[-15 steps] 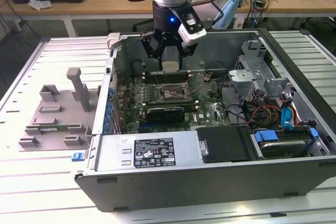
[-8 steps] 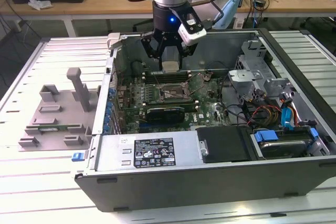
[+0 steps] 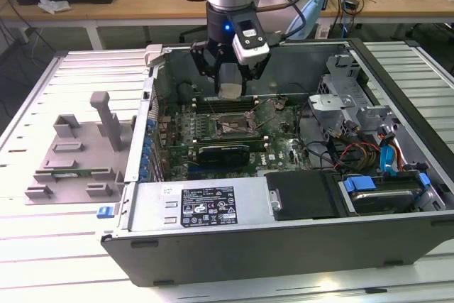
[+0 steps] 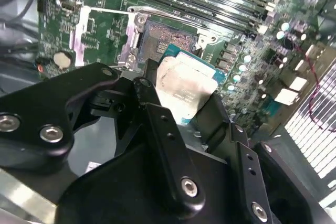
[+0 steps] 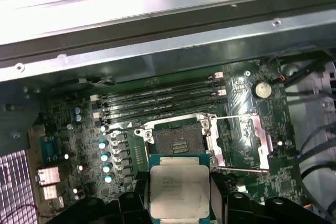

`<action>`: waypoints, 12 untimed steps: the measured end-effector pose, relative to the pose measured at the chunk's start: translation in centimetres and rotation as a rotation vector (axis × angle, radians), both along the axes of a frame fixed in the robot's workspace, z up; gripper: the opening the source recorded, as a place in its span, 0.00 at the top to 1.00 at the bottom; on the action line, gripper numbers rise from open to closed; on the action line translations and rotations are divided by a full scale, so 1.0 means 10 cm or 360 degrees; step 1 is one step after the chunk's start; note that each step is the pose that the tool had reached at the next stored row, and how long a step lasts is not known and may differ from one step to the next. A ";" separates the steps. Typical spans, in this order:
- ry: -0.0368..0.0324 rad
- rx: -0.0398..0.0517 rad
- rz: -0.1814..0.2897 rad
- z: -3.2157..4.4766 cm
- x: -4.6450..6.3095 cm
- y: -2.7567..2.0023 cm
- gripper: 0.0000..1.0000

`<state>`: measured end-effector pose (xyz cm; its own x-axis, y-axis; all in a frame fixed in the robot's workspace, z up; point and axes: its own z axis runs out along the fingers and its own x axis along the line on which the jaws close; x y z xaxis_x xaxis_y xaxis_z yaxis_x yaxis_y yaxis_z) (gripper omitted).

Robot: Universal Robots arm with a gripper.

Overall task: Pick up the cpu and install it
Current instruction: 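Place the cpu into insertion slot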

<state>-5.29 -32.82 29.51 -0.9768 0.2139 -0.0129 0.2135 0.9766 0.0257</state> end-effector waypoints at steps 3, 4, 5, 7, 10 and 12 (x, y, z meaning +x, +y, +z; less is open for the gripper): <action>0.0000 0.0000 -0.0130 -0.006 0.00 0.000 0.46; 0.0000 0.0000 -0.0178 -0.008 0.00 0.000 0.46; 0.0000 0.0000 -0.0205 -0.009 0.00 0.000 0.46; 0.0000 0.0000 -0.0300 -0.014 0.00 0.000 0.46; 0.0000 0.0000 -0.0409 -0.020 0.00 0.000 0.46; 0.0000 0.0000 -0.0471 -0.023 0.00 0.000 0.46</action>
<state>-5.29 -32.82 29.28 -0.8719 0.4896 -0.0130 0.4892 0.8718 0.0257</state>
